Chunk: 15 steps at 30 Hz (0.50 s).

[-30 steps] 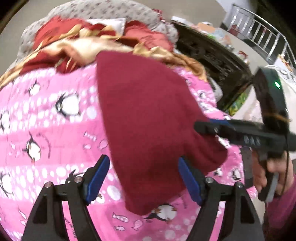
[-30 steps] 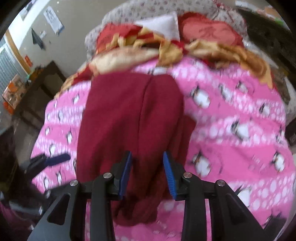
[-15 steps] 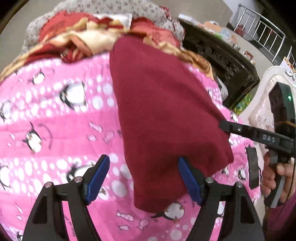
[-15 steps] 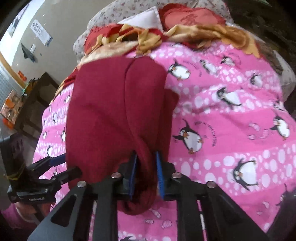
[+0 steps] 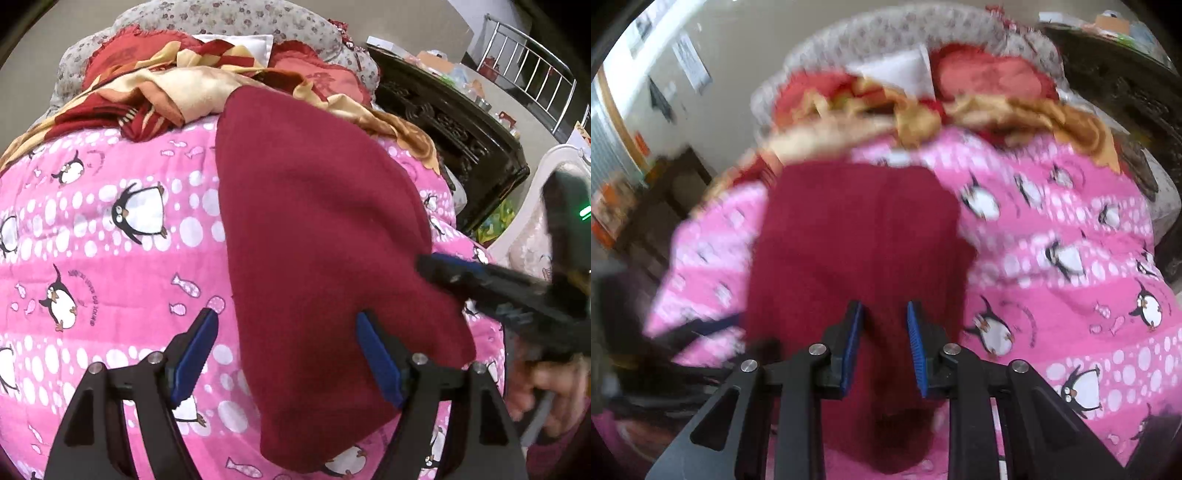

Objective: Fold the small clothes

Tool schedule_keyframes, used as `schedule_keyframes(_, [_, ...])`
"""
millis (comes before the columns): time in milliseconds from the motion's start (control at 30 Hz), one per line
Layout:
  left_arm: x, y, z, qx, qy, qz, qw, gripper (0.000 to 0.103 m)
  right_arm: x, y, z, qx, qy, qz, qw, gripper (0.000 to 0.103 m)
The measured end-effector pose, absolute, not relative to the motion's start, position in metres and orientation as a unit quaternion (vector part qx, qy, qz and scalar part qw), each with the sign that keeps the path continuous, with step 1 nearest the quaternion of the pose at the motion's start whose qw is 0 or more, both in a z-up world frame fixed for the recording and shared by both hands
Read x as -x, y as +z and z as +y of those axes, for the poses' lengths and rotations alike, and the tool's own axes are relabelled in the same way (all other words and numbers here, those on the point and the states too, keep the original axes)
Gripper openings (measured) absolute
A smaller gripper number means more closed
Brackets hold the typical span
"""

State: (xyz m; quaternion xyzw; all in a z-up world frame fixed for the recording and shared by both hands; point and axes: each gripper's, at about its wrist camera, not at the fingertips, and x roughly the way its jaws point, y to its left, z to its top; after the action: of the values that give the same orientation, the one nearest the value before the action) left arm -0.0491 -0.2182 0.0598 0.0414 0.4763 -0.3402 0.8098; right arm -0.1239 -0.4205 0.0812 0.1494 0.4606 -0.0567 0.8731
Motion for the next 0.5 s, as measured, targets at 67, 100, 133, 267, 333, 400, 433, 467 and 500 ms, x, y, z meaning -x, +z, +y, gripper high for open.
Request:
schedule_keyframes(67, [0.049, 0.058, -0.219, -0.044, -0.338, 0.477, 0.811, 0.082, 0.127, 0.071, -0.427, -0.159, -0.063, 0.452, 0.875, 0.039])
schedule_keyframes(100, [0.05, 0.058, -0.22, -0.047, -0.337, 0.475, 0.812, 0.083, 0.129, 0.069, -0.431, -0.166, -0.075, 0.451, 0.874, 0.045])
schedule_keyframes(133, [0.05, 0.058, -0.221, -0.048, -0.337, 0.474, 0.812, 0.083, 0.131, 0.069, -0.434, -0.173, -0.078, 0.451, 0.872, 0.048])
schedule_keyframes(267, [0.048, 0.058, -0.219, -0.043, -0.338, 0.476, 0.811, 0.085, 0.138, 0.078, -0.44, -0.203, -0.067, 0.443, 0.871, 0.048])
schedule_keyframes(333, [0.046, 0.058, -0.219, -0.041, -0.337, 0.477, 0.811, 0.086, 0.143, 0.087, -0.44, -0.212, -0.069, 0.424, 0.878, 0.048])
schedule_keyframes(400, [0.045, 0.057, -0.22, -0.039, -0.336, 0.479, 0.81, 0.086, 0.146, 0.095, -0.436, -0.213, -0.067, 0.405, 0.886, 0.048])
schedule_keyframes(433, [0.045, 0.057, -0.219, -0.039, -0.336, 0.479, 0.81, 0.087, 0.144, 0.098, -0.433, -0.207, -0.066, 0.404, 0.889, 0.048])
schedule_keyframes(467, [0.045, 0.057, -0.22, -0.04, -0.336, 0.478, 0.811, 0.087, 0.142, 0.099, -0.43, -0.198, -0.066, 0.405, 0.89, 0.048])
schedule_keyframes(500, [0.045, 0.057, -0.22, -0.04, -0.336, 0.478, 0.811, 0.087, 0.14, 0.099, -0.428, -0.192, -0.068, 0.407, 0.89, 0.048])
